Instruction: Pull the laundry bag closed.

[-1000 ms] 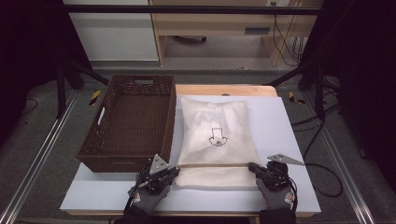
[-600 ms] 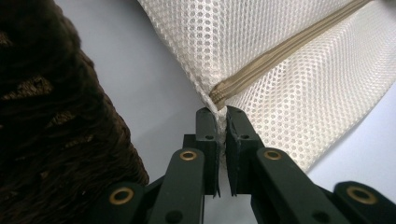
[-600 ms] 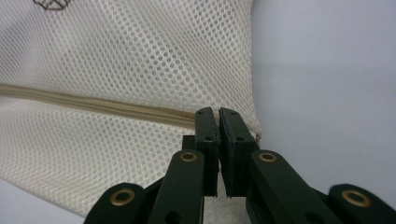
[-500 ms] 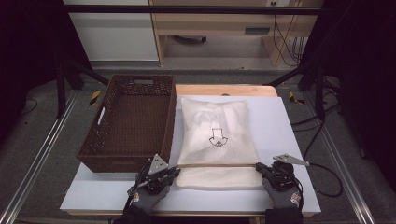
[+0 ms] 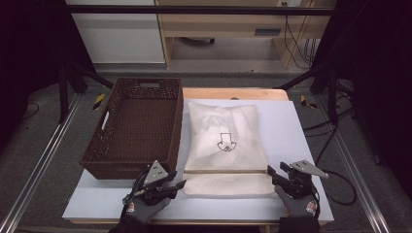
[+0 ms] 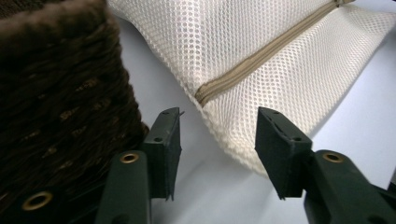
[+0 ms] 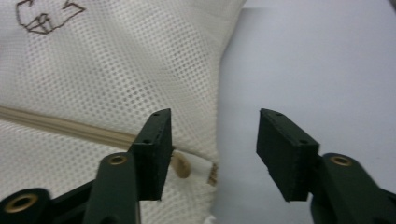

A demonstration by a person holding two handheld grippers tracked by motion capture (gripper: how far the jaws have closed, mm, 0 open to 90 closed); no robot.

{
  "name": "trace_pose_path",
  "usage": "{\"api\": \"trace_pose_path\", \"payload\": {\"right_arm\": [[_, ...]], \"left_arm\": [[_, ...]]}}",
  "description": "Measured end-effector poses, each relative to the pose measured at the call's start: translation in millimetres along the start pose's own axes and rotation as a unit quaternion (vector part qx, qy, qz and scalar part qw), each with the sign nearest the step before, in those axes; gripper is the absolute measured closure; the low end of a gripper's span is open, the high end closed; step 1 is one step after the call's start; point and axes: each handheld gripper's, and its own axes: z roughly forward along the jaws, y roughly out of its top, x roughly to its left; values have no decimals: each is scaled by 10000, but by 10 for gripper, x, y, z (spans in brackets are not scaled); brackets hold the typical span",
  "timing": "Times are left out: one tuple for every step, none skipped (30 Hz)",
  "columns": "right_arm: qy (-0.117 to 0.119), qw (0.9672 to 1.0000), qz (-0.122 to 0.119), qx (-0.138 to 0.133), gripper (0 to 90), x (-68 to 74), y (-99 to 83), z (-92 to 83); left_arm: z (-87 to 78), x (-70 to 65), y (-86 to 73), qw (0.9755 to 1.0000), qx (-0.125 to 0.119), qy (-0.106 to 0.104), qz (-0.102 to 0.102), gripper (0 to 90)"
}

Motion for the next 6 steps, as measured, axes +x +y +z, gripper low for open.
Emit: {"api": "trace_pose_path", "payload": {"right_arm": [[-39, 10000, -8, -29, 409, -21, -6, -1], [-87, 9999, 6, -50, 397, -38, -10, -9], [-144, 9999, -18, -89, 389, -57, -14, -16], [-154, 9998, -18, -113, 381, -78, -13, -27], [-158, 9998, -13, -116, 371, -90, -11, -38], [-171, 9997, 1, -159, 352, -109, -9, -52]], "left_arm": [[-19, 10, -10, 10000, -5, -44, -7, 455], [-40, 21, -21, 10000, 7, -70, 1, 432], [-69, 33, -39, 10000, 17, -65, 29, 421], [-89, 43, -50, 10000, 12, -55, 33, 414], [-119, 65, -67, 10000, -4, -71, 17, 408], [-138, 83, -76, 10000, 0, -87, 17, 395]]}}
